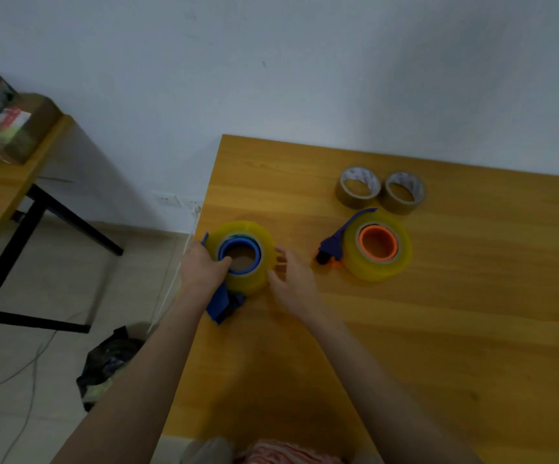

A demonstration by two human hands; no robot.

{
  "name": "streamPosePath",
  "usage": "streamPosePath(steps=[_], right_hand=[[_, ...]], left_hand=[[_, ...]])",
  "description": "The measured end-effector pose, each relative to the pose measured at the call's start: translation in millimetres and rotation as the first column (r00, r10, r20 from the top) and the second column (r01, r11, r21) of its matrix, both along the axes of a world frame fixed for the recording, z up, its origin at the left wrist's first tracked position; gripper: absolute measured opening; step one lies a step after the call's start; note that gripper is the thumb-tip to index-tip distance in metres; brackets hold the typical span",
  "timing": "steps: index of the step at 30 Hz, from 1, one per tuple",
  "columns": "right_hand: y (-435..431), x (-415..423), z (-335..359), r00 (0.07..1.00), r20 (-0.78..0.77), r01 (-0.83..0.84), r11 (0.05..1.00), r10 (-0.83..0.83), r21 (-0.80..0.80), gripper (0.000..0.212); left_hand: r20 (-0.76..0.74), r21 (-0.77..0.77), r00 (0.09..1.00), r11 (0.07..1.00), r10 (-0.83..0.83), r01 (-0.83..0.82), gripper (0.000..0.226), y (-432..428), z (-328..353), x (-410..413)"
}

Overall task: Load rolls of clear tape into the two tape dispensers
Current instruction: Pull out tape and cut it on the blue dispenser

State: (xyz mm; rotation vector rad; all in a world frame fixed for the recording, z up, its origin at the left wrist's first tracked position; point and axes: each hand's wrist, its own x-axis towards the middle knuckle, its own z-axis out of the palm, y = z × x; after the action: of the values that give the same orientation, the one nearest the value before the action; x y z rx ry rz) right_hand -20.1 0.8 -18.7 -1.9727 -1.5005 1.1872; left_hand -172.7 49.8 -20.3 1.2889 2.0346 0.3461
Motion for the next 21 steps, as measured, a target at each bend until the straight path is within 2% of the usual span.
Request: streamPosePath(steps=[2, 4, 6, 10, 13, 15, 18, 21], right_hand=[[-1.8, -1.8, 1.4, 0.988, -0.079, 0.131, 0.99, -0.135, -0.051, 0.063], [-4.7, 0.2, 0.9, 0.975, -0.101, 0.188, 0.979, -0.196, -0.084, 0.07], [-9.1, 3.5, 1.1, 0.977, -0.12, 0.16, 0.978, -0.176, -0.135, 0.076], [-16.6, 13.5, 8.9, 0.945, -0.274, 0.125, 0.972, -0.177, -0.197, 0.09], [-19.6, 24.4, 27.8, 0.944, -0.277, 0.138, 0.976, -0.182, -0.172, 0.085], [-19.5, 30.5, 41.7, 0.95, -0.264, 0.131, 0.981, -0.165, -0.141, 0.082], [-20.9, 35.4, 60.1, 0.954, -0.245, 0.164, 0.985, -0.174, -0.061, 0.078], [-33.4, 38.2, 67.2, 0.942, -0.296, 0.187, 0.98, -0.16, 0.066, 0.072]], left_hand=[[-0.008, 0.019, 1.0, 1.0, -0.016, 0.016, 0.036, -5.3, 1.0, 0.4], [0.025, 0.034, 0.999, 0.999, -0.022, 0.022, 0.029, -15.2, 3.3, 3.1], [0.079, 0.053, 0.997, 0.999, -0.012, 0.008, 0.023, -27.9, 4.1, 7.0], [0.241, 0.068, 0.97, 0.996, 0.046, -0.064, 0.019, -50.7, 6.4, 18.4], [0.406, 0.021, 0.898, 0.981, 0.169, -0.194, 0.019, -58.2, 11.5, 24.9], [0.521, -0.034, 0.828, 0.975, 0.205, -0.22, 0.016, -61.5, 18.0, 29.0], [0.639, -0.056, 0.749, 0.981, 0.177, -0.184, 0.017, -64.5, 28.7, 32.7], [0.681, -0.006, 0.724, 0.989, 0.11, -0.145, 0.024, -65.2, 36.4, 32.8]])
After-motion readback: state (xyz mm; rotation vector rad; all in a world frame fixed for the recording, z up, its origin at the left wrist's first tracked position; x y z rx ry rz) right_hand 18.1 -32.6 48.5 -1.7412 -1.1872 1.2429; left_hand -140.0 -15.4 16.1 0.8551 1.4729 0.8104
